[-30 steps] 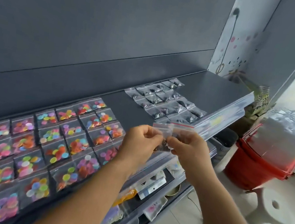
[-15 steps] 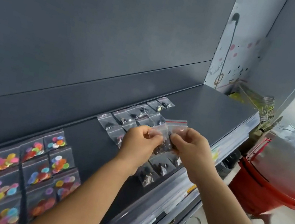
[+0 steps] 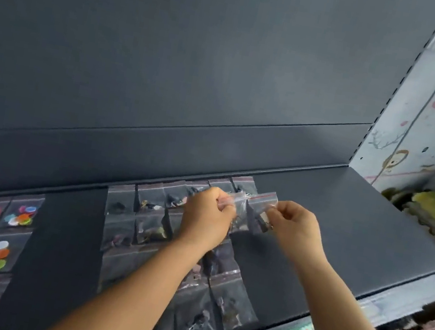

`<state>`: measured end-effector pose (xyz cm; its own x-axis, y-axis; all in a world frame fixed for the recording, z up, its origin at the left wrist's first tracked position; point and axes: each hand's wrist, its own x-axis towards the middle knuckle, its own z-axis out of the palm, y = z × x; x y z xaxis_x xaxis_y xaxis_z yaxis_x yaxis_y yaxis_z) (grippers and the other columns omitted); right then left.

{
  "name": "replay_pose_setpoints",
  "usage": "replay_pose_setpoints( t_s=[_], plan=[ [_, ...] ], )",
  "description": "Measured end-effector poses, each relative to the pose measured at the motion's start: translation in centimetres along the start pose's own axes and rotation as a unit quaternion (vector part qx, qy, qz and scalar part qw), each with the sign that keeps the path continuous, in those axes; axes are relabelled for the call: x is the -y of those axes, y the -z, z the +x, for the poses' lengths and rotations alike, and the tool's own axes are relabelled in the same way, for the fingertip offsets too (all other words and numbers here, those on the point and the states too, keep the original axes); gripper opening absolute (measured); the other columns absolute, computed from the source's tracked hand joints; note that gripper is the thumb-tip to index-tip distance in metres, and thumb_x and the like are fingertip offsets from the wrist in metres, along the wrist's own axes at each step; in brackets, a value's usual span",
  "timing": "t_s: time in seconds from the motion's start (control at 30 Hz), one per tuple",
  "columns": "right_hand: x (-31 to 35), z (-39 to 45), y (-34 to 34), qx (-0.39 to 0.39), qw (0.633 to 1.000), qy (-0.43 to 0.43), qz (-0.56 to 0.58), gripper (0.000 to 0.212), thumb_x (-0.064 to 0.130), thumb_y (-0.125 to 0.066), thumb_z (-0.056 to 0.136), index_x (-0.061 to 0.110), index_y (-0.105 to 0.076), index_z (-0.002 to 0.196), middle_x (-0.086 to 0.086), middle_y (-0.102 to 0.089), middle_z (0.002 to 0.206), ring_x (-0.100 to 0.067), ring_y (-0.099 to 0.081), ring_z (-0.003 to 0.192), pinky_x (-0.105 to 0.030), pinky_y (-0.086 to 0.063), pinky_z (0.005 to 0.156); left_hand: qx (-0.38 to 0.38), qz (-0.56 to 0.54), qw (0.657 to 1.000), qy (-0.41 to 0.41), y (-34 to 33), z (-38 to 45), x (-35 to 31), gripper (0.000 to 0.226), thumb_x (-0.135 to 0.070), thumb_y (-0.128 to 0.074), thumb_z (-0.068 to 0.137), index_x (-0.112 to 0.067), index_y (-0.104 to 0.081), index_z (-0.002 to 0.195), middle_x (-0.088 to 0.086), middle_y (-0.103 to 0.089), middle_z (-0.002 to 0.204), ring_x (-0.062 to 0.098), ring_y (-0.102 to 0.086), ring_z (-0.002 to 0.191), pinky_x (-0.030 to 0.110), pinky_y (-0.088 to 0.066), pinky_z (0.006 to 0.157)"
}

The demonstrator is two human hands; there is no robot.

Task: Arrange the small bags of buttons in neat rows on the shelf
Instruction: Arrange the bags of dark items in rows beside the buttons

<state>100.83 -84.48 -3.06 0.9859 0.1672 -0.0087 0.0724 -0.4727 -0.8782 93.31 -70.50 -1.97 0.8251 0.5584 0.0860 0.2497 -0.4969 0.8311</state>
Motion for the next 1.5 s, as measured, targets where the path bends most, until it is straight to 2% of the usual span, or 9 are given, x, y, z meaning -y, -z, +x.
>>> replay_pose_setpoints(
  t_s=[0.27,0.33,0.5,0.57,0.73,0.97,1.13,1.37,1.5],
  plan=[
    [-1.7,4.1,-0.5,0.063,0.996,0.019,-0.066,0.001,0.019,-0.061,0.083,0.019,-0.062,0.083,0.011,-0.064,0.073,-0.014,-0.06,0.073,-0.021,-0.038,0.054,-0.017,0.129,0.99,0.046,-3.7,1.8,-0.6,0.02,-0.019,-0.055,0.088,-0.018,-0.055,0.108,0.003,-0.067,0.098,0.025,-0.061,0.087,0.031,-0.046,0.068],
    [-1.8,4.5,-0.7,0.072,0.992,0.035,-0.097,0.01,0.019,-0.061,0.084,0.017,-0.059,0.094,0.009,-0.062,0.082,-0.017,-0.059,0.082,-0.024,-0.039,0.062,-0.025,0.17,0.984,0.039,-4.1,1.7,-0.6,0.024,-0.02,-0.056,0.089,-0.018,-0.054,0.112,0.005,-0.067,0.1,0.026,-0.061,0.089,0.033,-0.046,0.068],
    [-2.2,4.4,-0.3,0.076,0.976,0.115,-0.166,0.035,0.021,-0.064,0.084,0.017,-0.054,0.117,-0.001,-0.05,0.111,-0.023,-0.051,0.097,-0.028,-0.037,0.074,-0.079,0.236,0.968,-0.042,-4.0,1.2,-0.5,0.035,-0.02,-0.06,0.089,-0.019,-0.051,0.124,0.001,-0.053,0.122,0.022,-0.044,0.117,0.032,-0.039,0.094],
    [-2.4,4.2,0.2,0.091,0.958,0.193,-0.192,0.032,0.018,-0.062,0.084,0.021,-0.06,0.116,0.0,-0.052,0.118,-0.023,-0.05,0.104,-0.027,-0.037,0.075,-0.046,0.245,0.963,-0.102,-3.9,0.8,-0.4,0.036,-0.016,-0.056,0.092,-0.02,-0.055,0.128,-0.001,-0.054,0.125,0.02,-0.04,0.119,0.03,-0.033,0.099],
    [-2.9,3.5,0.7,0.153,0.914,0.292,-0.237,0.031,0.008,-0.053,0.088,0.025,-0.068,0.11,0.007,-0.06,0.12,-0.023,-0.051,0.106,-0.031,-0.046,0.083,0.06,0.31,0.936,-0.157,-4.6,-0.5,-0.3,0.033,-0.003,-0.05,0.091,-0.016,-0.06,0.12,-0.001,-0.059,0.12,0.02,-0.049,0.116,0.031,-0.042,0.093],
    [-3.2,3.4,0.6,0.131,0.907,0.288,-0.277,0.033,0.014,-0.05,0.09,0.027,-0.063,0.117,0.004,-0.061,0.12,-0.024,-0.051,0.103,-0.028,-0.043,0.078,0.057,0.344,0.928,-0.132,-4.7,-1.3,0.0,0.028,-0.004,-0.049,0.091,-0.015,-0.06,0.113,0.0,-0.057,0.114,0.025,-0.056,0.101,0.034,-0.045,0.075],
    [-2.9,3.0,0.2,0.143,0.897,0.308,-0.283,0.027,0.022,-0.047,0.094,0.03,-0.062,0.114,0.015,-0.06,0.118,-0.017,-0.049,0.101,-0.022,-0.037,0.069,0.047,0.333,0.933,-0.125,-5.0,-1.1,0.0,0.026,-0.011,-0.046,0.094,-0.017,-0.058,0.116,0.0,-0.058,0.117,0.024,-0.056,0.103,0.036,-0.046,0.078],
    [-2.5,2.8,0.5,0.149,0.896,0.295,-0.296,0.028,0.013,-0.045,0.092,0.027,-0.065,0.103,0.01,-0.063,0.108,-0.02,-0.052,0.098,-0.024,-0.037,0.067,0.057,0.346,0.929,-0.116,-5.0,-0.9,0.0,0.027,-0.009,-0.047,0.094,-0.014,-0.06,0.117,0.004,-0.059,0.119,0.027,-0.056,0.106,0.036,-0.047,0.077],
    [-1.2,1.9,0.5,0.136,0.902,0.285,-0.295,0.03,0.015,-0.049,0.09,0.023,-0.062,0.117,0.005,-0.062,0.12,-0.021,-0.052,0.111,-0.029,-0.042,0.08,0.044,0.33,0.934,-0.126,-4.2,-1.5,-0.4,0.037,-0.01,-0.048,0.095,-0.012,-0.051,0.132,0.005,-0.053,0.132,0.025,-0.049,0.121,0.034,-0.042,0.097]
  ],
)
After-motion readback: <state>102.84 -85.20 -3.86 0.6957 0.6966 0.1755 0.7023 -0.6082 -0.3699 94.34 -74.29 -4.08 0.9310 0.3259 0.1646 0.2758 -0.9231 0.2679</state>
